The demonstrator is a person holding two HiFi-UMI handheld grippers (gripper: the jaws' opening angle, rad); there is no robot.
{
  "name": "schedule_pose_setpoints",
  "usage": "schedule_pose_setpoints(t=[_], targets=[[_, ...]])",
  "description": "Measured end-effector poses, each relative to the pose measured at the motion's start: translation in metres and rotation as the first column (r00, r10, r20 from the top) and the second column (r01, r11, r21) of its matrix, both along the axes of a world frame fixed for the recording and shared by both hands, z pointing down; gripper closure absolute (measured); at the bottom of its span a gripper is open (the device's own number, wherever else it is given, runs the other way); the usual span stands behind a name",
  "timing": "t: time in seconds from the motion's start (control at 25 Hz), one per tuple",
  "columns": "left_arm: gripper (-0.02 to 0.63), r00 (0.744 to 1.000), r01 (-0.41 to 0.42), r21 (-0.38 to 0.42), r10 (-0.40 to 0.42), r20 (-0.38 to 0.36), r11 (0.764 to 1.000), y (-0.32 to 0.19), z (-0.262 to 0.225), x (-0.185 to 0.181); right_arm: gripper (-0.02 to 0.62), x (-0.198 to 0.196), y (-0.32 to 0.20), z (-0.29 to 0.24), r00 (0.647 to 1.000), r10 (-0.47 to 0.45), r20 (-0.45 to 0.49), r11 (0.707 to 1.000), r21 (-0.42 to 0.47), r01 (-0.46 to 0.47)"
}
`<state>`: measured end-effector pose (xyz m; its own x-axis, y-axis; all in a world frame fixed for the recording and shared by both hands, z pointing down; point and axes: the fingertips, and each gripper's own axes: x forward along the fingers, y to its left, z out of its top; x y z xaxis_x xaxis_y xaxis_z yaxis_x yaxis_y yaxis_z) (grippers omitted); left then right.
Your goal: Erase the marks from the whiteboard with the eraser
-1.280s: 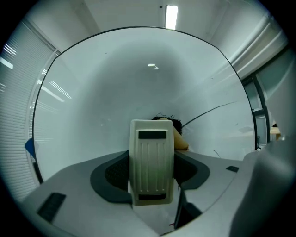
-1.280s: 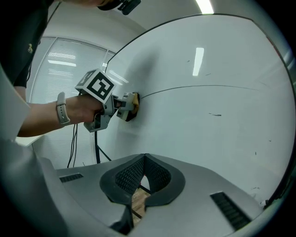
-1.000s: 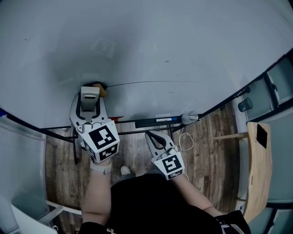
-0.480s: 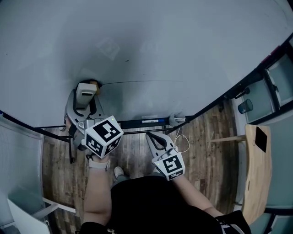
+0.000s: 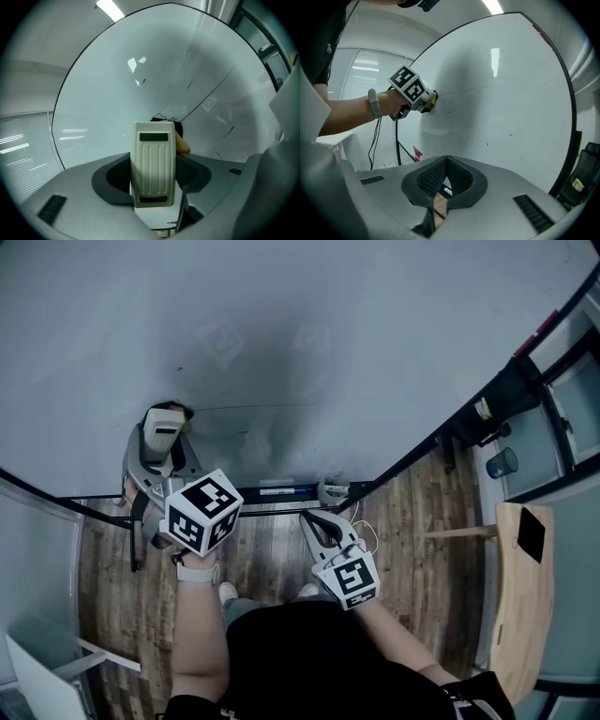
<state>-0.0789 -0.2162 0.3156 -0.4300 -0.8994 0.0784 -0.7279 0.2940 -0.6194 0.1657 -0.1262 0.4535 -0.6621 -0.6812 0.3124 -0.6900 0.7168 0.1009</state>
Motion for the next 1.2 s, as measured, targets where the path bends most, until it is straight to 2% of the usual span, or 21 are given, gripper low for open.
schedule_pose_setpoints(t=[0.2,0.4,0.64,0.8,1.2], targets=[[0.35,1.0,-0.018,-0.016,0.018,0.009,1.0,-0.007,0.005,0.037,0.569,0.033,-0.003,-0.001,1.0,-0.018,-0.003,1.0,0.001,0.018],[0.351,1.0,0.014,-0.007,-0.014,0.019,1.0,-0.011,-0.003,0.075,0.569,0.068,-0.004,0.001,1.0,-0.019,-0.008,1.0,-0.004,0.019],[0.351,0.999,0.01,-0.024,-0.009,0.046,1.0,-0.017,-0.004,0.117,0.57,0.108,-0.006,0.0,1.0,-0.006,-0.01,1.0,-0.006,0.006],[0.351,0.997,-0.027,-0.031,0.029,0.065,0.999,-0.023,-0.007,0.154,0.571,0.128,-0.006,-0.001,1.0,-0.007,-0.011,1.0,-0.003,0.007],[0.351,0.974,-0.13,-0.056,0.138,0.179,0.99,-0.033,-0.017,0.256,0.569,0.183,-0.003,-0.008,1.0,0.031,-0.001,0.999,0.016,-0.031]])
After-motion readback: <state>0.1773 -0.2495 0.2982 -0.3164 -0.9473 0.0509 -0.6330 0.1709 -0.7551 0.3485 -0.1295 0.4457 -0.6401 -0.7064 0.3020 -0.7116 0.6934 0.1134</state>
